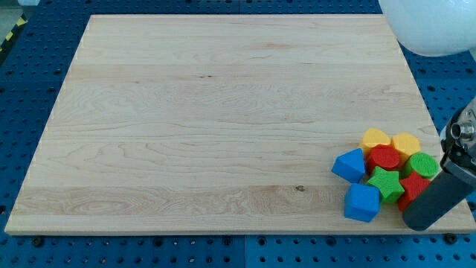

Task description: Slide blue cube to the center of the board

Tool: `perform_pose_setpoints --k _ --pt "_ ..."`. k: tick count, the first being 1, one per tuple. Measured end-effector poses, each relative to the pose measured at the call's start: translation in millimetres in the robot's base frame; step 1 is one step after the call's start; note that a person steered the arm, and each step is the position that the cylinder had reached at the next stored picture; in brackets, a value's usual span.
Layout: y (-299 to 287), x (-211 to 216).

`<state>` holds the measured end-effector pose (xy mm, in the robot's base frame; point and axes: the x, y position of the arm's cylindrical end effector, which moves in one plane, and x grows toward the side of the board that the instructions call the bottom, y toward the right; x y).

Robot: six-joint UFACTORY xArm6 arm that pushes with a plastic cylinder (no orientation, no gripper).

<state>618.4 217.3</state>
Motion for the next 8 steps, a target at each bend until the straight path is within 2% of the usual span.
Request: perform_pose_setpoints --k 3,5,8 --pt "-5.0 -1.0" --pt "-42.5 -16.1" --pt "-47.1 -0.2"
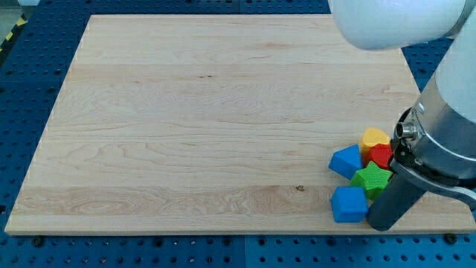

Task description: Slide blue cube to the center of the board

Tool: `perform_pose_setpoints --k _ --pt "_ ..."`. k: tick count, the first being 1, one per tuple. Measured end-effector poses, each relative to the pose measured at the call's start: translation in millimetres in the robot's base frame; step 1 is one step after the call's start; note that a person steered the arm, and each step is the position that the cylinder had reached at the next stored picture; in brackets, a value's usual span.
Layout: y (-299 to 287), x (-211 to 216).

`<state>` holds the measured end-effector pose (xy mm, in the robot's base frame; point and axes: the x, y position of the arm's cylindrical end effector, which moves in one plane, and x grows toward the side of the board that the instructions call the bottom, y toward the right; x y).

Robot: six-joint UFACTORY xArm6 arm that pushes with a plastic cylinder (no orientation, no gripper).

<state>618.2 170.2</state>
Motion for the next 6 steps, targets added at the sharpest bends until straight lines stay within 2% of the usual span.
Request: perform_pose_setpoints --k 2,6 --pt "-52.3 -7.5" --pt "-82.3 -41.8"
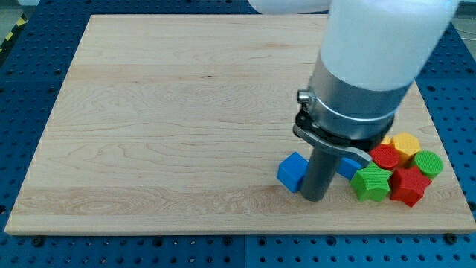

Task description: Slide blue cube to the center of the board

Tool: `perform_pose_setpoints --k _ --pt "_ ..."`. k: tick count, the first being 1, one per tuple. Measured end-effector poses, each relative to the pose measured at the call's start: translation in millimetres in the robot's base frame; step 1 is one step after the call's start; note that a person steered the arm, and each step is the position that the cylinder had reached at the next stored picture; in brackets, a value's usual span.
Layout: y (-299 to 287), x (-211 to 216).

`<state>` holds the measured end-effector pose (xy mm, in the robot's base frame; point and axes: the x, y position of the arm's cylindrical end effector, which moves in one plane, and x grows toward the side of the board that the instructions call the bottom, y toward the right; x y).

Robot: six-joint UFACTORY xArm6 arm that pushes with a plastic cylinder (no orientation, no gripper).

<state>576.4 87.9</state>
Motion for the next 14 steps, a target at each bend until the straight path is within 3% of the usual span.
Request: perform_pose_setpoints --k 5,8,9,11,12,14 --pt "-90.3 -92.9" --pt "-104.2 -119.9" --pt "-104.2 -107.4" --pt "-79.8 -43.7" --pt "-38.0 -18.0" --pt "23.4 -6.4"
